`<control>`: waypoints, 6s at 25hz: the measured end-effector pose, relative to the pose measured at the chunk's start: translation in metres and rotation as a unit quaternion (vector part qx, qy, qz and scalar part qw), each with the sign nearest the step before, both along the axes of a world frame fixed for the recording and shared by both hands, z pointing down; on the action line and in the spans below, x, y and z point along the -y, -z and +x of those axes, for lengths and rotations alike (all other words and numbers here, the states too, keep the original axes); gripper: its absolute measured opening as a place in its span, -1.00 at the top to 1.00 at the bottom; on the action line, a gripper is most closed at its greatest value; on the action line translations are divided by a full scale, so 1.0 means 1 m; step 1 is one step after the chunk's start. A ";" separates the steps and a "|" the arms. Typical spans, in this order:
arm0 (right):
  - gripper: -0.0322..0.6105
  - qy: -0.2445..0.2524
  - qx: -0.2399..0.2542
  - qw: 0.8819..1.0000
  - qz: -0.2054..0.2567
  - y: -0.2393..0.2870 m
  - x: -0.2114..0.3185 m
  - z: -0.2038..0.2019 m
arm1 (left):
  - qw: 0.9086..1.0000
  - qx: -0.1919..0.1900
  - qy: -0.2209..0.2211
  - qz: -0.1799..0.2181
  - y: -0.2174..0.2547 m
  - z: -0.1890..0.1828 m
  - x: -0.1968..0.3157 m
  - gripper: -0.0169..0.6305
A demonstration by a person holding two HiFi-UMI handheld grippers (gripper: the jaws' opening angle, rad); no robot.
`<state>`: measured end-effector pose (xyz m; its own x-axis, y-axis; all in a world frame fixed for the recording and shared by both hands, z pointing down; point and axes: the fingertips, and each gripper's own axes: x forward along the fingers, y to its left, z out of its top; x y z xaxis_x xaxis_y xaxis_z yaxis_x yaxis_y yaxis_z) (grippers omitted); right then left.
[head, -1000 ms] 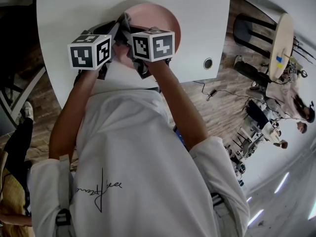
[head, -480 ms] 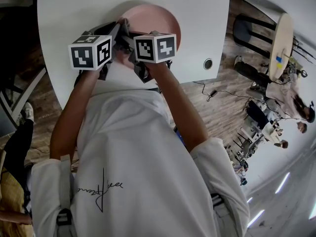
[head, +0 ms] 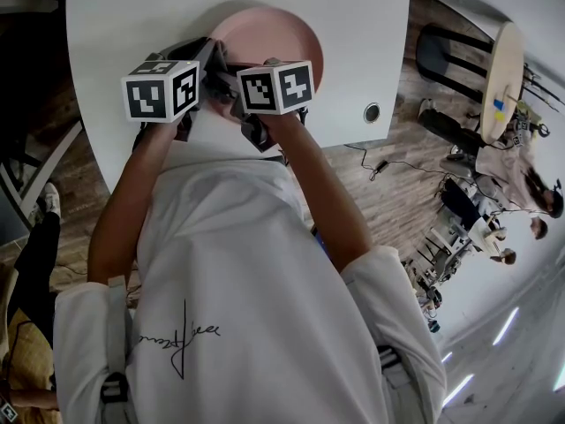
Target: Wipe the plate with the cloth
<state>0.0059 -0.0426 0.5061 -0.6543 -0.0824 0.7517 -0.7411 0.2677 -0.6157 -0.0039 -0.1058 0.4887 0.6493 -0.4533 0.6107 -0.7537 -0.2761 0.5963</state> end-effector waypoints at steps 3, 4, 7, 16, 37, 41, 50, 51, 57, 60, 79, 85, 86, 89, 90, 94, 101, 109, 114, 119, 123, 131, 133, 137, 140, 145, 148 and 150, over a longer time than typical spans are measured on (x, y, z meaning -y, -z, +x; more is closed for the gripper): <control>0.79 0.027 0.005 1.000 -0.008 0.000 -0.007 -0.001 | 1.000 0.001 0.001 0.000 0.001 0.000 0.001 0.83; 0.79 0.038 0.006 0.999 -0.010 0.000 -0.010 -0.002 | 1.000 0.001 0.001 0.000 0.001 0.000 0.001 0.83; 0.79 0.064 0.011 0.998 -0.021 0.000 -0.017 -0.001 | 1.000 -0.001 0.001 -0.001 0.001 0.001 0.001 0.83; 0.79 0.114 0.014 0.993 -0.041 -0.001 -0.032 0.001 | 1.000 0.001 0.002 0.000 0.000 0.000 0.002 0.83; 0.79 0.231 -0.002 0.968 -0.100 -0.002 -0.070 0.026 | 1.000 0.004 -0.002 0.003 0.000 0.000 0.004 0.83; 0.79 0.238 -0.014 0.966 -0.102 -0.003 -0.074 0.033 | 1.000 0.003 -0.003 0.005 0.001 0.001 0.004 0.82; 0.79 0.291 -0.059 0.949 -0.102 -0.005 -0.087 0.059 | 1.000 0.001 -0.005 0.001 -0.001 0.003 0.002 0.82; 0.79 0.298 -0.065 0.947 -0.102 -0.005 -0.088 0.062 | 1.000 0.001 -0.006 0.001 -0.001 0.003 0.002 0.82; 0.79 0.346 -0.095 0.928 -0.098 -0.007 -0.092 0.077 | 1.000 0.006 -0.005 0.008 0.000 0.002 0.003 0.82; 0.79 0.368 -0.110 0.918 -0.098 -0.007 -0.093 0.086 | 1.000 0.005 -0.005 0.006 0.000 0.002 0.003 0.82; 0.79 0.479 -0.240 0.840 -0.087 -0.008 -0.082 0.134 | 1.000 0.003 -0.009 0.005 -0.001 0.002 0.001 0.82; 0.79 0.518 -0.297 0.800 -0.050 -0.012 -0.067 0.148 | 1.000 0.003 -0.009 0.006 0.001 0.001 0.002 0.82; 0.79 0.522 -0.307 0.794 -0.045 -0.012 -0.064 0.150 | 1.000 0.003 -0.009 0.006 0.001 0.001 0.001 0.82; 0.79 0.532 -0.339 0.776 -0.029 -0.014 -0.056 0.159 | 1.000 0.002 -0.010 0.006 0.001 0.001 0.002 0.82; 0.79 0.535 -0.348 0.770 -0.024 -0.014 -0.053 0.161 | 1.000 0.002 -0.010 0.006 0.001 0.001 0.002 0.82; 0.79 0.545 -0.382 0.746 0.001 -0.016 -0.041 0.170 | 1.000 0.002 -0.011 0.006 0.001 0.002 0.002 0.82; 0.79 0.557 -0.448 0.697 0.062 -0.015 -0.014 0.183 | 1.000 0.001 -0.013 0.007 0.002 0.002 0.002 0.82; 0.79 0.552 -0.485 0.669 0.108 -0.015 0.007 0.186 | 1.000 0.000 -0.014 0.007 0.001 0.002 0.002 0.82; 0.79 0.532 -0.506 0.661 0.151 -0.012 0.024 0.186 | 1.000 -0.001 -0.014 0.008 0.002 0.002 0.003 0.82; 0.79 0.525 -0.524 0.646 0.180 -0.012 0.036 0.185 | 1.000 -0.003 -0.014 0.008 0.002 0.003 0.002 0.81; 0.80 0.524 -0.530 0.637 0.198 -0.012 0.044 0.181 | 1.000 -0.002 -0.011 0.010 0.002 0.001 0.003 0.81; 0.80 0.491 -0.546 0.625 0.265 -0.008 0.072 0.165 | 1.000 -0.003 -0.013 0.009 0.002 0.000 0.002 0.81; 0.80 0.481 -0.545 0.628 0.279 -0.006 0.079 0.160 | 1.000 -0.006 -0.011 0.007 0.002 -0.001 0.003 0.81; 0.80 0.451 -0.539 0.644 0.303 -0.003 0.089 0.148 | 1.000 -0.007 -0.003 0.007 0.004 -0.002 0.005 0.81; 0.80 0.429 -0.524 0.665 0.316 -0.002 0.090 0.139 | 1.000 -0.005 -0.006 0.010 0.005 -0.001 0.005 0.81; 0.79 0.401 -0.466 0.717 0.329 0.000 0.080 0.117 | 1.000 -0.003 -0.011 0.015 0.006 0.000 0.006 0.78; 0.78 0.392 -0.442 0.738 0.325 0.001 0.074 0.109 | 1.000 -0.001 -0.011 0.015 0.006 0.001 0.005 0.69; 0.78 0.384 -0.429 0.752 0.320 0.002 0.070 0.104 | 1.000 -0.004 -0.008 0.020 0.009 0.001 0.007 0.60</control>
